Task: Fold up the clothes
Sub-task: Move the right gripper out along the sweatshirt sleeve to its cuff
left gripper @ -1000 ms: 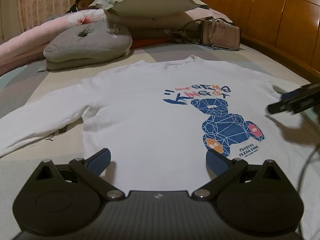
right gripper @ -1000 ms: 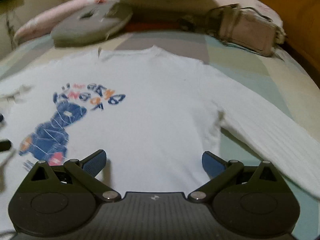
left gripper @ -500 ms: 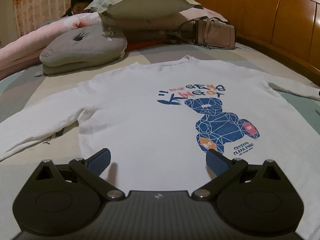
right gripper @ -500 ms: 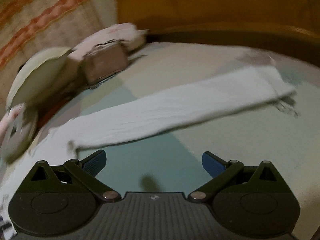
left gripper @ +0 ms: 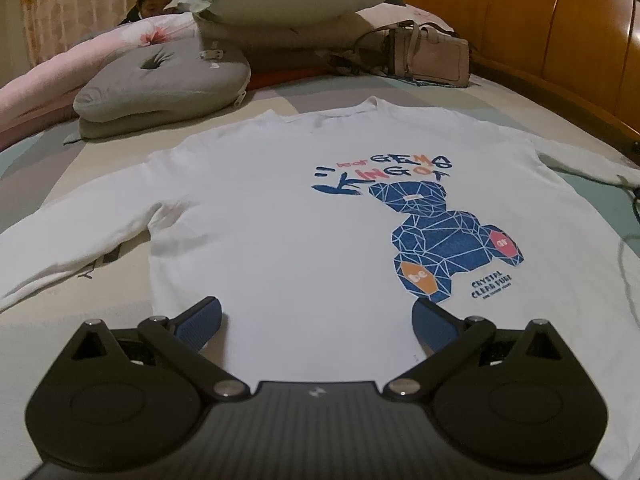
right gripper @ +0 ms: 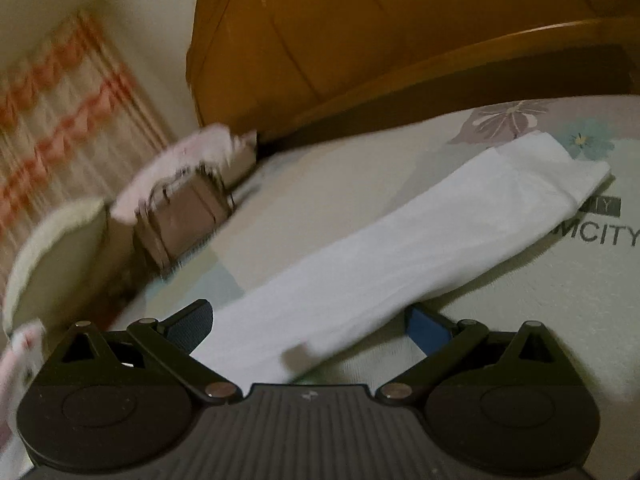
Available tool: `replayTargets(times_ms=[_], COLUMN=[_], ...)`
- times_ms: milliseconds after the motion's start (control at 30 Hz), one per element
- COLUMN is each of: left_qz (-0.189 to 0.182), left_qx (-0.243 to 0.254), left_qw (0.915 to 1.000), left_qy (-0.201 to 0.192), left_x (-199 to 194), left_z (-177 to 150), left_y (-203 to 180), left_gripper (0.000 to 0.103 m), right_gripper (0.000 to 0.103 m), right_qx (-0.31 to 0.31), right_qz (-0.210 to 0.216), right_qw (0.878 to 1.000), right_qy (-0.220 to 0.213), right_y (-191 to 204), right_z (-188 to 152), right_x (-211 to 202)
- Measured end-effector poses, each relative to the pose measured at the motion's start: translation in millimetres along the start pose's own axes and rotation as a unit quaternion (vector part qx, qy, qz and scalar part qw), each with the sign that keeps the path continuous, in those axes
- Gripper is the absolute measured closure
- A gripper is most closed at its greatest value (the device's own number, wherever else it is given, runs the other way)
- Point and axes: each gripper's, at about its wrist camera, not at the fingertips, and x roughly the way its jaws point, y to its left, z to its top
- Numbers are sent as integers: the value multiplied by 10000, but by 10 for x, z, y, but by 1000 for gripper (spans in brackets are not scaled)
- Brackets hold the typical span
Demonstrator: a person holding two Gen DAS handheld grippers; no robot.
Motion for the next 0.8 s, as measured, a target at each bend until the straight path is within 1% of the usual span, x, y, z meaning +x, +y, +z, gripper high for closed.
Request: replayTargets(times_ms=[100, 233, 333, 467, 567, 667, 700, 800], left_qz=[1, 2, 3, 5, -9, -29, -29, -22], left_qx=[-8, -19, -27, -42, -46, -67, -70, -99], left_qw=[10000, 10000, 10000, 10000, 10000, 10000, 10000, 9999], left_qy=[0, 0, 0, -2, -2, -1, -2, -18], left_x=[6, 15, 21, 20, 17, 19, 18, 10], left_z=[-2, -4, -6, -9, -7, -4, -2, 6], left_y=[5, 11, 15, 18, 22, 37, 39, 52], left_gripper=[2, 2, 2, 2, 2, 2, 2, 2], right_gripper=[0, 0, 0, 0, 0, 0, 0, 0], right_qx=[145, 381, 276, 100, 198, 150, 159, 106], right_qz=[56, 16, -75, 2, -10, -59, 17, 160], right_qw=[9998, 9987, 9991, 9997, 9994, 9997, 9998, 9997], right_qy=[-145, -346, -316, -205, -296, -194, -138, -149], right_y=[-84, -218, -185, -148, -177, -130, -106, 37], right_z=[84, 219, 241, 262, 297, 336, 353, 423], right_x=[39, 139, 201, 257, 261, 292, 301, 309])
